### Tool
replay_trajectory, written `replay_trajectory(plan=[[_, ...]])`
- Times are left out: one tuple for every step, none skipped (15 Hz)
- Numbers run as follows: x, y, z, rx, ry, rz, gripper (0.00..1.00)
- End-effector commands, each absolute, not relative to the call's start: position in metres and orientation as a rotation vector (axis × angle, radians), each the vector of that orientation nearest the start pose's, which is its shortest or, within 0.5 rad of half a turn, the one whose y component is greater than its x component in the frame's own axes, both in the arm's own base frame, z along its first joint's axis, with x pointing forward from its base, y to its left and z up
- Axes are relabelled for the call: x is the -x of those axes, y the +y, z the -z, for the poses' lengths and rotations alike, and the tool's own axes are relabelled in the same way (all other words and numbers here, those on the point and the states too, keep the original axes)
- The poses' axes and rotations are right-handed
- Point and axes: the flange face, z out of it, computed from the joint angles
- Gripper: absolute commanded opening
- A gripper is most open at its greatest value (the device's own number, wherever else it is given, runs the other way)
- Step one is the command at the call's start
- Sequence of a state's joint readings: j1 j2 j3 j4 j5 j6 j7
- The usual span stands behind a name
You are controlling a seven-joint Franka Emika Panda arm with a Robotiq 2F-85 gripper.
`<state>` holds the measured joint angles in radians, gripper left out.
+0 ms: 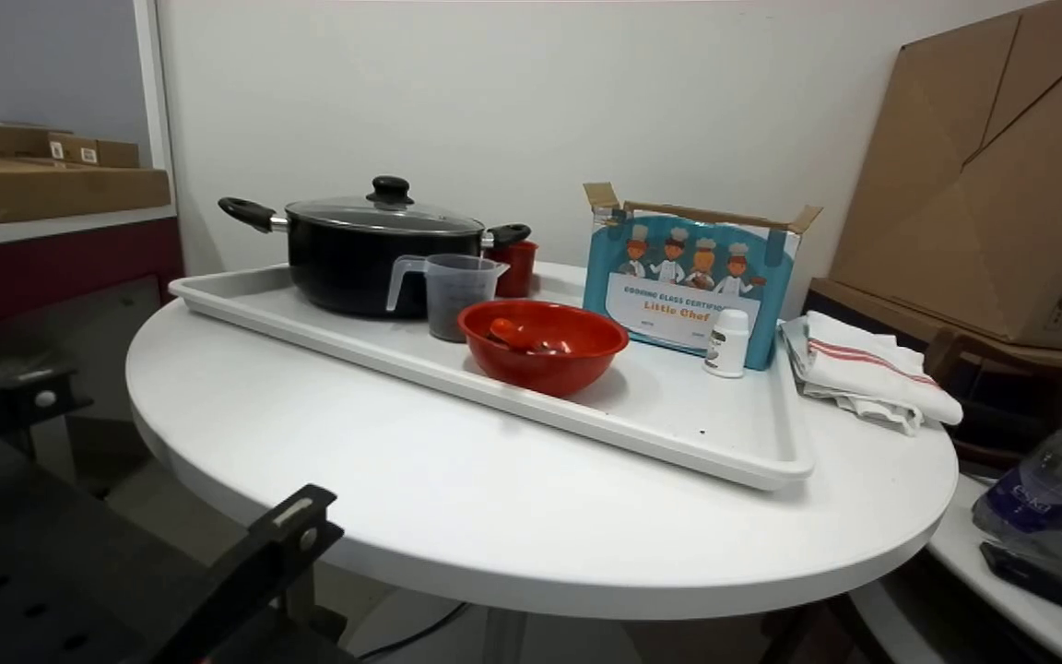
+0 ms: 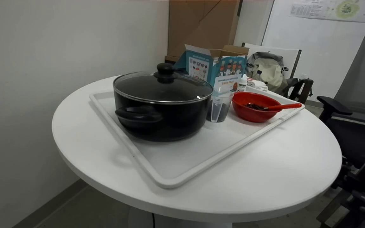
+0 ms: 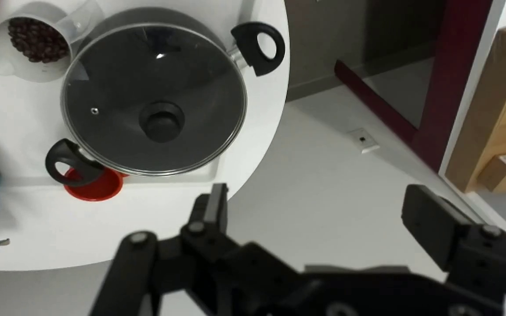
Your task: Use the spoon to put some of the contents in the red bowl into the clear jug
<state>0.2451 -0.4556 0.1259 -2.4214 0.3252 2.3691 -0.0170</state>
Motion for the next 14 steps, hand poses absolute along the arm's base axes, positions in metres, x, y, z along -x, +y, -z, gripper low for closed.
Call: replay_trajectory(plan=[[-0.418, 0.138, -0.504, 2.692, -0.086, 0.572, 1.0], [-0.418, 0.13, -0.5, 2.666, -0.052, 0.574, 1.0], [-0.416, 0.12, -0.494, 2.648, -0.003, 0.563, 1.0], [-0.416, 0.112, -0.49, 2.639, 0.044, 0.549, 1.0], [-0.414, 0.099, -0.482, 2.666, 0.123, 0.507, 1.0], [-0.41, 0.086, -0.477, 2.677, 0.177, 0.478, 1.0], [-0.405, 0.072, -0.471, 2.686, 0.23, 0.463, 1.0], [-0.403, 0.06, -0.465, 2.687, 0.273, 0.435, 1.0], [-0.401, 0.048, -0.457, 2.695, 0.324, 0.405, 1.0], [-0.399, 0.035, -0.45, 2.702, 0.37, 0.377, 1.0], [-0.4, 0.02, -0.44, 2.682, 0.409, 0.315, 1.0], [-0.399, 0.009, -0.435, 2.661, 0.44, 0.27, 1.0], [-0.399, -0.005, -0.428, 2.646, 0.476, 0.22, 1.0], [-0.399, -0.015, -0.423, 2.64, 0.511, 0.179, 1.0]])
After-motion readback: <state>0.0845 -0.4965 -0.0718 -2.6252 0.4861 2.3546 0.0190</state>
